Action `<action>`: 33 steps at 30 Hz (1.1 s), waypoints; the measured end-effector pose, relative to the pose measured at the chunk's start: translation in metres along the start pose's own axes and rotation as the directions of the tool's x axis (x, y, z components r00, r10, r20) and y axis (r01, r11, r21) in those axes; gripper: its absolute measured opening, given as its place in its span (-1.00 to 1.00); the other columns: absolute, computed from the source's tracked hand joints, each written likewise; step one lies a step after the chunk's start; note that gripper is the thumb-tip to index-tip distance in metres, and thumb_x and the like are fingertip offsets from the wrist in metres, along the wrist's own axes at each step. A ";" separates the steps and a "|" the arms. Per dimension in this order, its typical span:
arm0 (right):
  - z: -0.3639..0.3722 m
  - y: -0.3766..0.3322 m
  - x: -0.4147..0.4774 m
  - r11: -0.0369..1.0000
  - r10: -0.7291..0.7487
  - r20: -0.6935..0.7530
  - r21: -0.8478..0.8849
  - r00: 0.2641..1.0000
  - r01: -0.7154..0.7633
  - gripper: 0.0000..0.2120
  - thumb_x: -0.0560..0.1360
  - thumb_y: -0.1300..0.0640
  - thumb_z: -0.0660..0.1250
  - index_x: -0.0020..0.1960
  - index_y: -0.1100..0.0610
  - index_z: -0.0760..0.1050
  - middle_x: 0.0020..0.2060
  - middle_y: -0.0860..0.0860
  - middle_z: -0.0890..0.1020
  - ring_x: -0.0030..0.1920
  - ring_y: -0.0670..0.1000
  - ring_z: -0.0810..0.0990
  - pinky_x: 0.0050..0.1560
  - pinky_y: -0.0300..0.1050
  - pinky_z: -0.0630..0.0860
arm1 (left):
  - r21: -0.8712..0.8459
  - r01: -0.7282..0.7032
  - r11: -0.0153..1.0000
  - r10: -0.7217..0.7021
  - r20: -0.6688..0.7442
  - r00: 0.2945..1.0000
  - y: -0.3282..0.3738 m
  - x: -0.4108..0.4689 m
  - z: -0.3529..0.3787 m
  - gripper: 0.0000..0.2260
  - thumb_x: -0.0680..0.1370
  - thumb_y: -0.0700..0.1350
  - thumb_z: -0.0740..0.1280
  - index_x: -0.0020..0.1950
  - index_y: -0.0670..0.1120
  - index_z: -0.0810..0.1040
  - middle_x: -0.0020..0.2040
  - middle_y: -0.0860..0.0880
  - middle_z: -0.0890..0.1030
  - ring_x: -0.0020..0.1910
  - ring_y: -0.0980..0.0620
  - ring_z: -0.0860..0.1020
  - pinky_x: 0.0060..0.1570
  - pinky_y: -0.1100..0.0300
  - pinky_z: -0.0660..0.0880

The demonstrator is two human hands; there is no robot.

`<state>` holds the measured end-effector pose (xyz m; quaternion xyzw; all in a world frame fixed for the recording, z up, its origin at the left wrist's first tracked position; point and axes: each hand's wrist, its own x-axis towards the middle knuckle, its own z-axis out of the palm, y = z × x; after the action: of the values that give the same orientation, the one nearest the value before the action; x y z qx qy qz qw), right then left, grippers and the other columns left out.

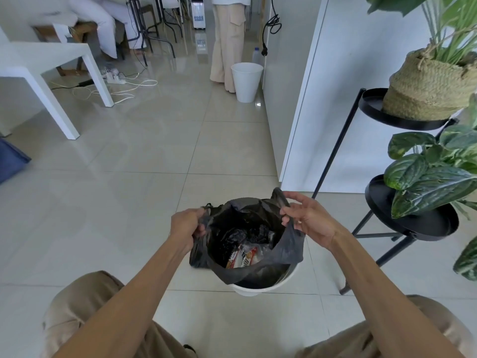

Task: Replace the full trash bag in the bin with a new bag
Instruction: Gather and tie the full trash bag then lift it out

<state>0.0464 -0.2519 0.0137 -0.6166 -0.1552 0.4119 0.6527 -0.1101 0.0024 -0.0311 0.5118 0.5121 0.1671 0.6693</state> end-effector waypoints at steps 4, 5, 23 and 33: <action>0.002 -0.019 -0.008 0.990 -0.115 -0.106 0.068 0.988 0.123 -0.75 0.53 0.40 0.34 0.20 0.32 0.54 -0.24 0.11 0.63 -0.26 0.04 0.55 -0.10 -0.09 0.56 | -0.091 -0.128 0.988 0.143 0.184 0.973 0.025 -0.029 0.011 -0.89 0.64 -0.18 0.33 0.06 -0.18 0.63 -0.57 0.05 0.43 -0.51 0.03 0.44 -0.44 0.20 0.53; 0.002 -0.023 -0.010 0.992 -0.114 -0.115 0.035 0.987 0.119 -0.79 0.53 0.40 0.34 0.15 0.31 0.56 -0.24 0.12 0.63 -0.26 0.04 0.56 -0.14 -0.11 0.57 | -0.107 -0.154 0.982 0.174 0.204 0.964 0.032 -0.036 0.014 -0.88 0.65 -0.18 0.32 0.06 -0.19 0.63 -0.58 0.05 0.39 -0.49 0.02 0.44 -0.41 0.20 0.53; 0.022 -0.077 -0.041 0.916 -0.175 -0.232 -0.396 0.957 0.072 -0.84 0.59 0.13 0.37 0.03 0.23 0.59 -0.36 0.11 0.65 -0.30 0.05 0.66 -0.02 -0.02 0.65 | 0.497 -0.542 0.678 0.442 0.314 0.840 0.096 -0.080 0.023 -0.81 0.60 -0.18 0.31 0.19 -0.10 0.62 -0.35 -0.09 0.69 -0.41 0.17 0.58 -0.34 0.33 0.45; 0.044 -0.078 -0.033 0.522 -0.594 -0.020 -0.770 0.804 0.367 -0.89 0.52 0.19 0.44 0.03 0.06 0.69 0.15 -0.04 0.62 0.16 -0.05 0.58 0.22 -0.16 0.50 | -0.192 -0.477 0.858 0.513 0.378 0.771 0.086 -0.080 0.040 -0.84 0.60 -0.25 0.37 0.16 -0.18 0.66 0.12 0.00 0.71 0.11 0.18 0.64 0.09 0.36 0.49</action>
<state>0.0217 -0.2384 0.1056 -0.8078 -0.3784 0.0225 0.4514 -0.0834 -0.0418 0.0822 0.6231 0.1971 0.2461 0.7158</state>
